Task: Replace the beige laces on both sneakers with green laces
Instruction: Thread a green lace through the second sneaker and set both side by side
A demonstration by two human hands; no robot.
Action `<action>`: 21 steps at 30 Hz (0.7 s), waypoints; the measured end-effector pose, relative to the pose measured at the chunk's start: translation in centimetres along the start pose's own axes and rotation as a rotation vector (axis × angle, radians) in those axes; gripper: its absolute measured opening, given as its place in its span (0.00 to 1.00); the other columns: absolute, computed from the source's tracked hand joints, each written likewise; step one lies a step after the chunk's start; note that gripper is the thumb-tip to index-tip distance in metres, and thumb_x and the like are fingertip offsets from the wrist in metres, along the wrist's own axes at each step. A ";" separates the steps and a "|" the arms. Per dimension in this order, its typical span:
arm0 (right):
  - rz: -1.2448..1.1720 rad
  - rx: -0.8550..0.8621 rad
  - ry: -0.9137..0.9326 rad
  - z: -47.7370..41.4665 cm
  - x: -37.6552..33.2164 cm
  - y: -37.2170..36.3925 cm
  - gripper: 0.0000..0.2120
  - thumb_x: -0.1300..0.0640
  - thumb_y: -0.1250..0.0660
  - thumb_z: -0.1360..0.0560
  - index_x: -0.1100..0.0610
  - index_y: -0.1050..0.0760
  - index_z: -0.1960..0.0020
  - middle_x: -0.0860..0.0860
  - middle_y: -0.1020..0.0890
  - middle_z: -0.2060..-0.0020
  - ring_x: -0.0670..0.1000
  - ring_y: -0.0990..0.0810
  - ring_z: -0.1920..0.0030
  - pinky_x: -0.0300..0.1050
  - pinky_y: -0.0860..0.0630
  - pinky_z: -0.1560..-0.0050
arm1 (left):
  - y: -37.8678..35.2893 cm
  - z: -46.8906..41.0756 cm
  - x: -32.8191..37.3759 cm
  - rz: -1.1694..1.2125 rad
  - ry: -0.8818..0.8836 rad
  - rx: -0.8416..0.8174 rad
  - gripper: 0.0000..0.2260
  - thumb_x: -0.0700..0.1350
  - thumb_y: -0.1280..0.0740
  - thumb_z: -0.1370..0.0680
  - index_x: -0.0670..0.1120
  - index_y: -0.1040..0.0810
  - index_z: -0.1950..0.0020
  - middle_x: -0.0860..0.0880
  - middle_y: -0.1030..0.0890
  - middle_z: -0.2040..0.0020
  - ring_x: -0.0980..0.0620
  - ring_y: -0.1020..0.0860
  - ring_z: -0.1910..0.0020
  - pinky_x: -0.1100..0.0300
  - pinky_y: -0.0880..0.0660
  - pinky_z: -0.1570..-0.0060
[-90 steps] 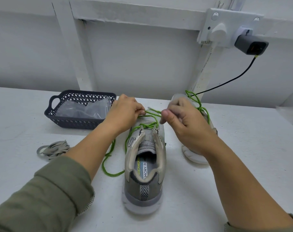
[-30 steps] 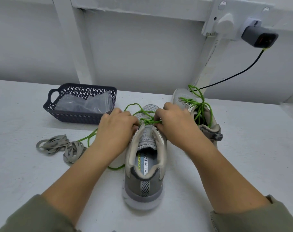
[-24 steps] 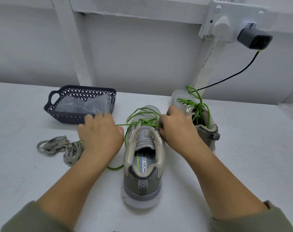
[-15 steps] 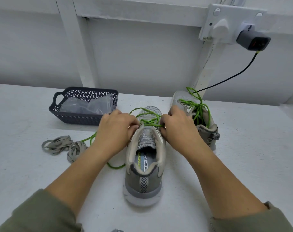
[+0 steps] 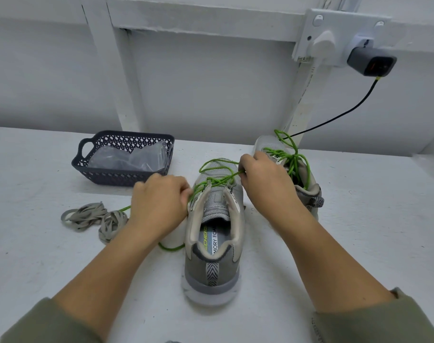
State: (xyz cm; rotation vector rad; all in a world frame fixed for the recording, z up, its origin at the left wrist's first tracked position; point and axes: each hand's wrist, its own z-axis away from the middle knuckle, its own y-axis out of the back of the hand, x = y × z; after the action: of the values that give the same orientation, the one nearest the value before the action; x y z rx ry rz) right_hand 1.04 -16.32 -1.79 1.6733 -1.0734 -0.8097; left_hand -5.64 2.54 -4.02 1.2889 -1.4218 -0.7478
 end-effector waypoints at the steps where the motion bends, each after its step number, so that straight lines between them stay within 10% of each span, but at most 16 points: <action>1: -0.016 0.006 0.000 0.1 0.1 0.1 0.07 0.64 0.37 0.24 0.57 0.28 0.47 0.53 0.28 0.56 0.60 0.24 0.57 0.47 0.35 0.62 | -0.2 0.2 -0.5 0.034 0.038 0.008 0.07 0.52 0.38 0.21 0.54 0.21 0.51 0.55 0.19 0.55 0.48 0.24 0.49 0.53 0.31 0.52; 6: -0.127 0.009 0.069 0.3 -0.6 0.8 0.08 0.57 0.41 0.21 0.56 0.26 0.44 0.53 0.26 0.53 0.59 0.24 0.54 0.52 0.29 0.54 | -0.5 -0.6 0.2 0.322 -0.193 -0.025 0.12 0.47 0.35 0.21 0.54 0.22 0.37 0.58 0.20 0.50 0.52 0.28 0.51 0.56 0.30 0.48; 17: -0.126 -0.001 0.024 0.7 0.0 0.8 0.07 0.55 0.41 0.20 0.56 0.27 0.46 0.51 0.30 0.56 0.59 0.25 0.55 0.50 0.35 0.56 | -0.6 0.5 -0.4 0.315 0.167 0.091 0.05 0.43 0.40 0.24 0.47 0.30 0.59 0.51 0.24 0.61 0.47 0.27 0.58 0.55 0.36 0.62; 21: -0.155 0.006 0.054 0.4 -0.3 0.7 0.07 0.55 0.40 0.20 0.55 0.26 0.45 0.49 0.31 0.56 0.58 0.25 0.54 0.51 0.32 0.53 | -0.2 -0.6 -0.4 0.358 -0.129 -0.039 0.14 0.47 0.34 0.22 0.52 0.24 0.36 0.57 0.21 0.51 0.53 0.25 0.50 0.59 0.30 0.49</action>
State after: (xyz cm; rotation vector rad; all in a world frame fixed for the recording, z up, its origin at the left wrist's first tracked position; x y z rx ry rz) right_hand 0.36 -16.34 -1.25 1.7898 -0.9185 -0.8550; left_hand -5.07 2.99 -4.17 0.9331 -1.6766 -0.6199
